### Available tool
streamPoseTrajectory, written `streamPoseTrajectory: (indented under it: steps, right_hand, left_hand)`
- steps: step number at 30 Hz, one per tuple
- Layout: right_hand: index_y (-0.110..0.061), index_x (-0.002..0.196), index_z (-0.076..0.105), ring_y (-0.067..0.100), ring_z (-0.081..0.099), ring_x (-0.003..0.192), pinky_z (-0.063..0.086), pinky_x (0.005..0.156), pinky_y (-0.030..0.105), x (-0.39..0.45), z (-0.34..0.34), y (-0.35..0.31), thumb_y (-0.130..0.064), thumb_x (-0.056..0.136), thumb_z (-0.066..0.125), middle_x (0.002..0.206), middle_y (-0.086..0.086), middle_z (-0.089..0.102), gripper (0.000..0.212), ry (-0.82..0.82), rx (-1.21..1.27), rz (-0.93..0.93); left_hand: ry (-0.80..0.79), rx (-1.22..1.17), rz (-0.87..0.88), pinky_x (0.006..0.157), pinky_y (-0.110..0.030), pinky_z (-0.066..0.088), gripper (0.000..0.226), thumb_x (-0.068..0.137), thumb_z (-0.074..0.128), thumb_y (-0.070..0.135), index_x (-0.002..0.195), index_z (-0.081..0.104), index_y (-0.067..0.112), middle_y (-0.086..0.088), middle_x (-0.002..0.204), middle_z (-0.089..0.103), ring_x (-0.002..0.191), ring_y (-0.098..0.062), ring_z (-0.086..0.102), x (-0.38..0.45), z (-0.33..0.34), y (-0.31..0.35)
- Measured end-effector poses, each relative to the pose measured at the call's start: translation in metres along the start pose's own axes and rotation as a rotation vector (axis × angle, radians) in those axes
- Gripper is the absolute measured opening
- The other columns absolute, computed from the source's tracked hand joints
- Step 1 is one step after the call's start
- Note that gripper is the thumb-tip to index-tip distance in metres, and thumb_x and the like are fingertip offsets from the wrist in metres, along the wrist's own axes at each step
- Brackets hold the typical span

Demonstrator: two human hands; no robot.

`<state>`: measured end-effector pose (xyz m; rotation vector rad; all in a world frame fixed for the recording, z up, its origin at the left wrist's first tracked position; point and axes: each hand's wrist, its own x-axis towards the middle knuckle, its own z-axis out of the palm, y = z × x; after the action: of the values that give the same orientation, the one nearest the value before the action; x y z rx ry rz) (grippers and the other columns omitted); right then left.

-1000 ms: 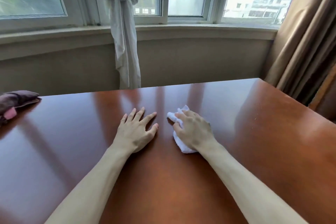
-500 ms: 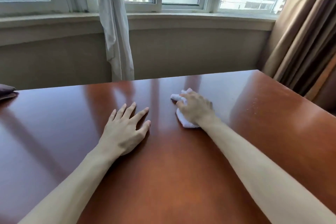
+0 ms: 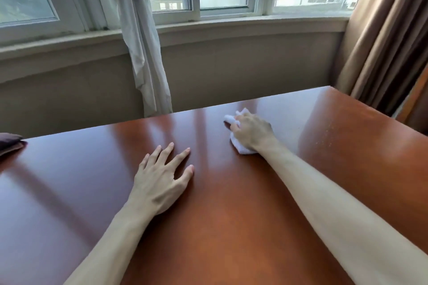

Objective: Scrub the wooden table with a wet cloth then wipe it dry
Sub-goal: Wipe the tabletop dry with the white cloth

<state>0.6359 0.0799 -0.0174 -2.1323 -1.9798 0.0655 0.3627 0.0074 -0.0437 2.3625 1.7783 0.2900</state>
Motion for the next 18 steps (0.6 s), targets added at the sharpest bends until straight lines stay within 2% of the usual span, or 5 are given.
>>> streamPoseTrajectory:
  steps: [3, 8, 10, 13, 18]
  right_hand:
    - [-0.026, 0.146, 0.050, 0.024, 0.043, 0.140, 0.038, 0.107, 0.039, -0.090, -0.002, -0.015, -0.038, 0.101, 0.037, 0.158, -0.003, 0.042, 0.048, -0.038, 0.028, -0.056]
    - [-0.027, 0.149, 0.048, 0.017, 0.035, 0.146, 0.027, 0.119, 0.036, -0.220, -0.017, -0.032, -0.048, 0.084, 0.013, 0.163, -0.009, 0.034, 0.076, -0.051, 0.040, -0.163]
    - [-0.030, 0.149, 0.046, 0.013, 0.031, 0.147, 0.025, 0.118, 0.033, -0.238, -0.021, -0.031, -0.046, 0.092, 0.022, 0.163, -0.014, 0.032, 0.064, -0.064, 0.073, -0.159]
    - [-0.031, 0.150, 0.045, 0.009, 0.028, 0.147, 0.026, 0.115, 0.031, -0.215, -0.023, -0.028, -0.038, 0.101, 0.039, 0.161, -0.016, 0.033, 0.050, -0.045, 0.107, -0.146]
    - [-0.027, 0.143, 0.055, 0.024, 0.043, 0.139, 0.038, 0.101, 0.037, -0.088, -0.007, 0.001, -0.040, 0.101, 0.036, 0.155, -0.004, 0.044, 0.048, -0.024, 0.083, -0.001]
  left_hand:
    - [-0.025, 0.022, -0.005, 0.126, -0.042, 0.004, 0.065, 0.091, 0.022, 0.071, 0.153, 0.023, 0.054, 0.008, 0.168, 0.013, 0.155, -0.018, 0.006, 0.000, -0.003, 0.003]
    - [-0.042, 0.070, -0.021, 0.121, -0.050, 0.015, 0.057, 0.098, 0.037, 0.057, 0.151, 0.039, 0.036, -0.007, 0.162, 0.030, 0.150, -0.030, 0.022, 0.002, -0.014, 0.021]
    - [0.004, 0.147, 0.029, 0.117, -0.051, 0.020, 0.056, 0.097, 0.035, 0.058, 0.140, 0.051, 0.026, -0.009, 0.154, 0.041, 0.145, -0.030, 0.030, 0.008, -0.015, 0.036]
    - [-0.012, 0.116, 0.075, 0.122, -0.055, 0.009, 0.054, 0.098, 0.033, 0.058, 0.147, 0.041, 0.039, -0.008, 0.163, 0.027, 0.152, -0.029, 0.015, 0.012, -0.003, 0.050]
    - [0.000, 0.001, 0.028, 0.125, -0.049, 0.001, 0.056, 0.099, 0.029, 0.062, 0.154, 0.024, 0.051, 0.000, 0.168, 0.014, 0.155, -0.023, 0.005, 0.016, 0.014, 0.047]
